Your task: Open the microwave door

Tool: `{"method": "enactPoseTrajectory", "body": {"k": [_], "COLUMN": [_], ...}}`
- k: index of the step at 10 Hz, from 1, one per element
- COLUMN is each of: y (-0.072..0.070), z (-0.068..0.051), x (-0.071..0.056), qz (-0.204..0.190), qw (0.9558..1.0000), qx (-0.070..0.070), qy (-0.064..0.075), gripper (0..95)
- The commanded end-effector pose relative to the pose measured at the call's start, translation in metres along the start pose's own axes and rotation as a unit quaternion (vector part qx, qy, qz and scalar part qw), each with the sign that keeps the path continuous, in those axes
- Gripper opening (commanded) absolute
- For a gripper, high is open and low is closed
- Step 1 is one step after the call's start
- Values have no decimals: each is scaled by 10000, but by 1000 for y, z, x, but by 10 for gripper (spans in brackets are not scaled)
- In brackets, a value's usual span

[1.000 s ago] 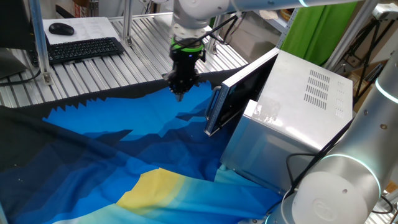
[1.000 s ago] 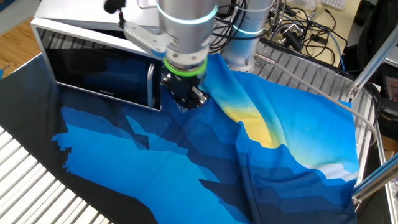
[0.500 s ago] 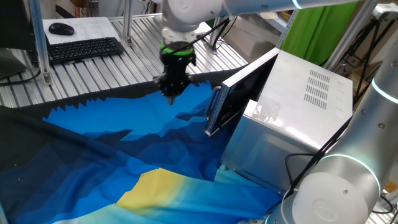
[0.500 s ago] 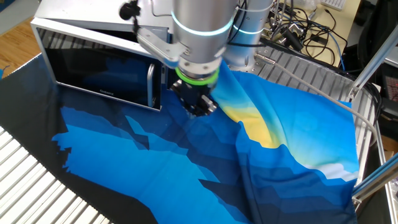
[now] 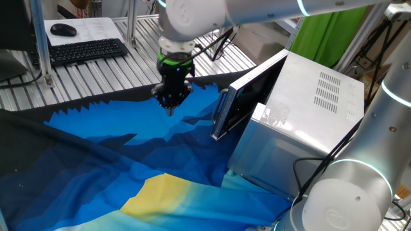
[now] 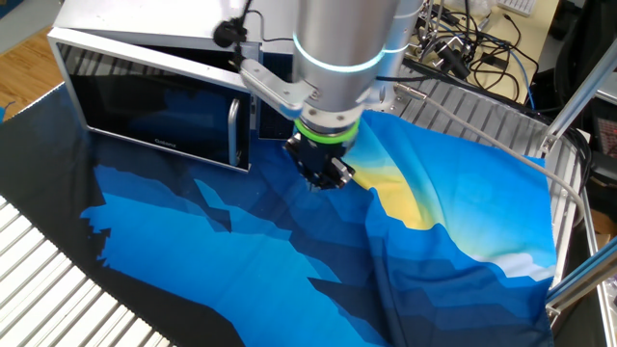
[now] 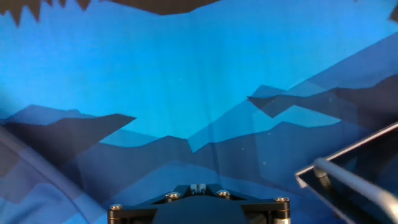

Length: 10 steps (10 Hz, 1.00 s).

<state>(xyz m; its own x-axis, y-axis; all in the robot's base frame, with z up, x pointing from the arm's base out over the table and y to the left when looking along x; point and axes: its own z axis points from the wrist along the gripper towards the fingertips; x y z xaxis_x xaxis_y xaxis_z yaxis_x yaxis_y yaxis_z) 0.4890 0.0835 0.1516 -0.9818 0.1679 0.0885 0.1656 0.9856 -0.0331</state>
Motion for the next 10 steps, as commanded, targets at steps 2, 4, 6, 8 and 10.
{"method": "enactPoseTrajectory", "body": {"k": [2,4,6,8,10], "y": [0,1,1,2,2], "z": [1,1,0,0,1], "x": [1,2,3,3,3], "qz": [76,81,53,51,33], "qw": [10000,10000,9999,9999,9999], "qx": [-25,-44,-98,-133,-108], "qy": [0,-7,-1,-14,-27], "gripper": [0,0,0,0,0]}}
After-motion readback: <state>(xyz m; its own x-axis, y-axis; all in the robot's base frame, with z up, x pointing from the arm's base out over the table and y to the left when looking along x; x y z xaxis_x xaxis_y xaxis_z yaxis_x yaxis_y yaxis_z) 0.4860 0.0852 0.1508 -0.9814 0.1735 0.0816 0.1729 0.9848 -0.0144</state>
